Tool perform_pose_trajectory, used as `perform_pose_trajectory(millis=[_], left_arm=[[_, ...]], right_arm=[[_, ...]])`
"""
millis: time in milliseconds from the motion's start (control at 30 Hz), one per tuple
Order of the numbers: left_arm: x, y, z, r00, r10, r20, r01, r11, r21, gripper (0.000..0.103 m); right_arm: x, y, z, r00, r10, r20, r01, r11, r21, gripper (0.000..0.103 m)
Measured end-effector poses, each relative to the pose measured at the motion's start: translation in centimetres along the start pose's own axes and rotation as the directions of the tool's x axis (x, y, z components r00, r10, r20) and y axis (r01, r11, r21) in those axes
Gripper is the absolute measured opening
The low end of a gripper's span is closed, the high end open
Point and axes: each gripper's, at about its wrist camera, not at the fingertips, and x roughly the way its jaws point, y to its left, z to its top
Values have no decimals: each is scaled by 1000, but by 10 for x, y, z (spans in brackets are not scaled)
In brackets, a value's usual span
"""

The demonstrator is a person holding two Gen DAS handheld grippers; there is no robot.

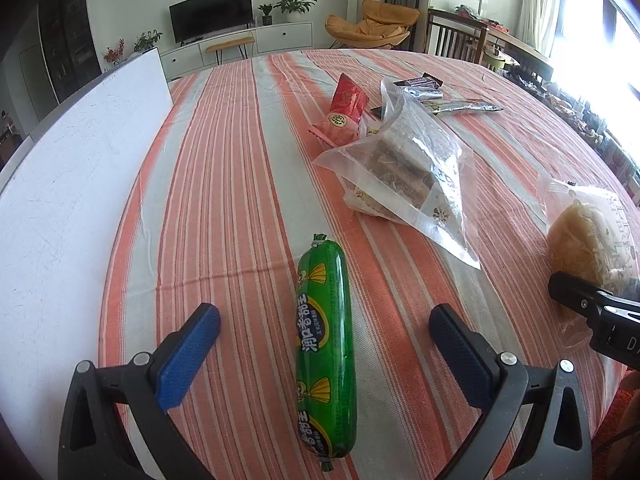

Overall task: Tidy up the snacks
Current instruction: 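Lift the bagged bread with the right gripper and hold it above the table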

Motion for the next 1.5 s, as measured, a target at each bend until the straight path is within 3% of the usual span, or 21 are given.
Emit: perform_pose_trajectory(millis=[233, 1167, 1300, 1367, 1500], left_arm=[[0, 0, 0, 1000, 0, 0, 0, 1000, 0, 103], [0, 0, 0, 1000, 0, 0, 0, 1000, 0, 103], [0, 0, 0, 1000, -1, 0, 1, 1000, 0, 103], [0, 0, 0, 1000, -1, 0, 1, 1000, 0, 103], [0, 0, 0, 1000, -1, 0, 1, 1000, 0, 103]], right_arm=[[3, 7, -1, 999, -32, -9, 31, 999, -33, 93], [4, 8, -1, 999, -31, -13, 31, 999, -35, 93], [12, 6, 15, 999, -12, -36, 9, 995, -98, 93], [18, -1, 23, 999, 6, -40, -11, 993, -120, 99], [27, -8, 37, 1000, 21, -2, -21, 988, -156, 99]])
